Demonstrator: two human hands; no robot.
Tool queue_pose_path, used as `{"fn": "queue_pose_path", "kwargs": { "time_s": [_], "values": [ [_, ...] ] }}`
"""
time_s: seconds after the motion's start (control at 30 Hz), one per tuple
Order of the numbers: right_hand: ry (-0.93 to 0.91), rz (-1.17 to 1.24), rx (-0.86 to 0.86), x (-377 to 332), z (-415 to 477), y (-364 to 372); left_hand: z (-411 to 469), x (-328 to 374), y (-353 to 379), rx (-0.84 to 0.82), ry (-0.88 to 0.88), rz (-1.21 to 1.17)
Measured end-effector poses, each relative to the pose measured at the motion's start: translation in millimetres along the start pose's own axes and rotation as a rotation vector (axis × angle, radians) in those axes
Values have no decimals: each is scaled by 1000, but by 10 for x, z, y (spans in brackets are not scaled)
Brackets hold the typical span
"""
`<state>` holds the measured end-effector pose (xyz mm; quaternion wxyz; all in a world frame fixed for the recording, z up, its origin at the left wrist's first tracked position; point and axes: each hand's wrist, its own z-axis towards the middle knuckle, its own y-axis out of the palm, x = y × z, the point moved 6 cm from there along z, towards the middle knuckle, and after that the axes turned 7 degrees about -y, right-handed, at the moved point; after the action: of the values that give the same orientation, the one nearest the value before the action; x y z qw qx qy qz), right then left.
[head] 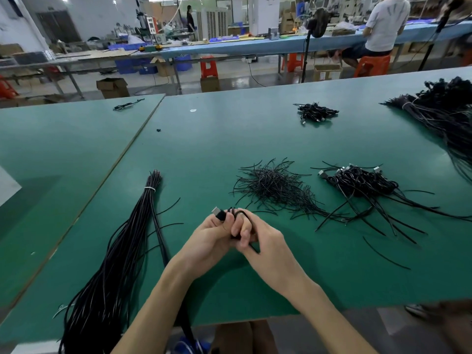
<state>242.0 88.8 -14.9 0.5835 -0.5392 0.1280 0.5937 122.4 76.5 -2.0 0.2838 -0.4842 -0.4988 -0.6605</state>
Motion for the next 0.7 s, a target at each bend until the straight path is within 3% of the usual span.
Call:
{"fn": "queue_pose_path", "kwargs": {
  "time_s": [0.17, 0.7],
  "values": [
    [-31, -42, 107, -32, -3, -74, 49, -14, 11, 29, -10, 13],
    [-121, -99, 170, -142, -1, -76, 63, 27, -13, -3, 16, -14]
  ]
}}
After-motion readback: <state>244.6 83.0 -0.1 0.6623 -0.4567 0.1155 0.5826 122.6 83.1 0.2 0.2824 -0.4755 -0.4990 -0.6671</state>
